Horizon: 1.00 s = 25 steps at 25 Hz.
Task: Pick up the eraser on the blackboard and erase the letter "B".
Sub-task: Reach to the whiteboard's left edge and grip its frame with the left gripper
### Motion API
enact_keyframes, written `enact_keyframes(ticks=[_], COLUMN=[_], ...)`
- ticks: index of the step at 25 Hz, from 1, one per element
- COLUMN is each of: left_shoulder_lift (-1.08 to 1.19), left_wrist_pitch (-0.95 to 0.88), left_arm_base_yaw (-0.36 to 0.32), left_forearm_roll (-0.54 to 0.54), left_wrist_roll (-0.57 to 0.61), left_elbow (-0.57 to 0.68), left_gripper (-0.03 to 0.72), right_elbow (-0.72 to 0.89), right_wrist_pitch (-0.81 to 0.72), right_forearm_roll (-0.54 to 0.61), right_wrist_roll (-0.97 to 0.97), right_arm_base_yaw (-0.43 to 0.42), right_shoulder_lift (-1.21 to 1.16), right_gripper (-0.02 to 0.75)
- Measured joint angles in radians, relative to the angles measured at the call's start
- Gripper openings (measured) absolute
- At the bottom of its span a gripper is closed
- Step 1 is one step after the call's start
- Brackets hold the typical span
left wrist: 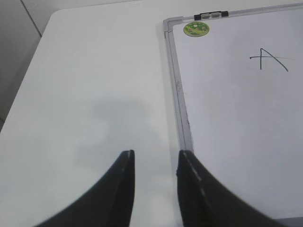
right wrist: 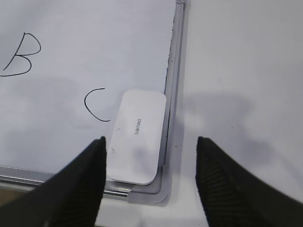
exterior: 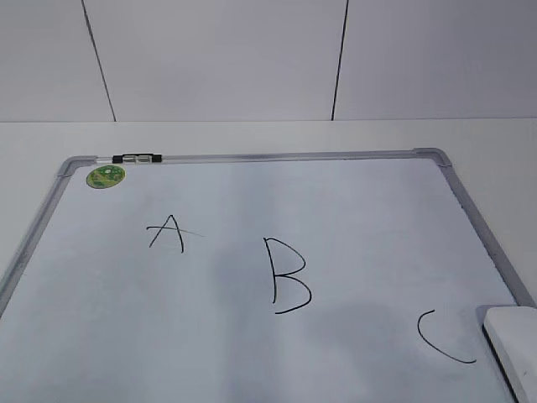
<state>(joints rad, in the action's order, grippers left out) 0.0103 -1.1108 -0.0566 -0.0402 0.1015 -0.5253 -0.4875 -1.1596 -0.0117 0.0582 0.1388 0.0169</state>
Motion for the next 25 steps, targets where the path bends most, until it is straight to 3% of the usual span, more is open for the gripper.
enact_keyframes(ticks=[20, 25], left_shoulder_lift=[0.000, 0.000], left_wrist_pitch=[0.000, 0.004], left_arm_base_yaw=[0.000, 0.000], left_forearm_roll=[0.000, 0.092], left_wrist_roll=[0.000, 0.000], left_elbow=[0.000, 0.000], left_gripper=[0.239, 0.239], right_elbow=[0.000, -0.024], right_wrist_pitch=[0.002, 0.002], right_forearm_roll=[0.000, 0.000], right_wrist_roll=[-0.039, -0.064], right_arm_base_yaw=[0.000, 0.000], right_shoulder_lift=[-0.005, -0.077], right_gripper=[0.449, 0.449])
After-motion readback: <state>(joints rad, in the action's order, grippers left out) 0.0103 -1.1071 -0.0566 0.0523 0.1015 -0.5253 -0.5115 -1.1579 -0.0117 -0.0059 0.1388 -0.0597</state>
